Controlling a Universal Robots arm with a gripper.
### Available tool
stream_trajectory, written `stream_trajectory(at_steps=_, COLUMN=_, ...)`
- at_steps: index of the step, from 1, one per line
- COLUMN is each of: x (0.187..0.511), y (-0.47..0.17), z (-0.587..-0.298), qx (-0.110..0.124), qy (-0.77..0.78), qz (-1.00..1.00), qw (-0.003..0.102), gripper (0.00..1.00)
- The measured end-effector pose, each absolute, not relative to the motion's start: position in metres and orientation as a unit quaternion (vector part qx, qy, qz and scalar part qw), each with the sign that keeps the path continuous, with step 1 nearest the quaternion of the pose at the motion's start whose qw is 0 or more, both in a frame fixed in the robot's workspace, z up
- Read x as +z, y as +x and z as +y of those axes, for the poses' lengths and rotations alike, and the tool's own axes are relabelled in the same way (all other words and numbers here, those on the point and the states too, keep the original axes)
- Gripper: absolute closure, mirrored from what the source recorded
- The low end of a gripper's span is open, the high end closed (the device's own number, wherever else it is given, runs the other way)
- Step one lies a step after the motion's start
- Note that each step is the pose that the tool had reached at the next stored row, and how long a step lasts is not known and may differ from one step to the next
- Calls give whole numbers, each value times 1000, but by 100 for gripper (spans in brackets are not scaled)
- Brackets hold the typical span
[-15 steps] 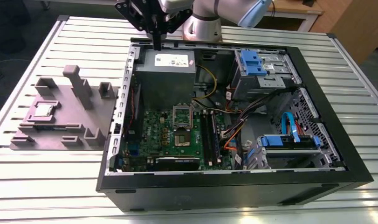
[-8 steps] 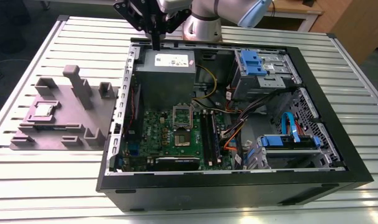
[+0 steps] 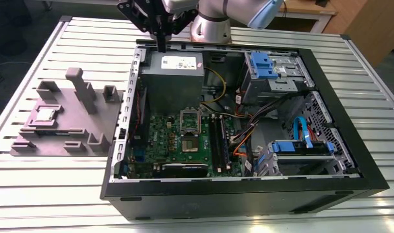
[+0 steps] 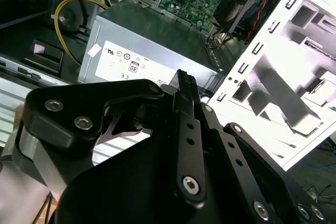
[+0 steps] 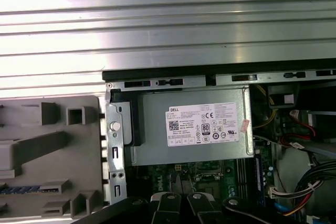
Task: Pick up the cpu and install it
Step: 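Reach for the cpu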
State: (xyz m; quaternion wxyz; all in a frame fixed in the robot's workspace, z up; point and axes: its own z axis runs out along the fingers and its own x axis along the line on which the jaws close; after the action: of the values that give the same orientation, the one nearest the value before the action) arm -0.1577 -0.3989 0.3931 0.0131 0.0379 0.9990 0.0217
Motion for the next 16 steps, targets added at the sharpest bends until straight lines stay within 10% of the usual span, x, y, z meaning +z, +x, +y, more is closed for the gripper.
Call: stream_trajectory(at_steps=16, x=393, y=-162, z=-399, qx=22, qy=38, qz=999, qw=13, gripper=89)
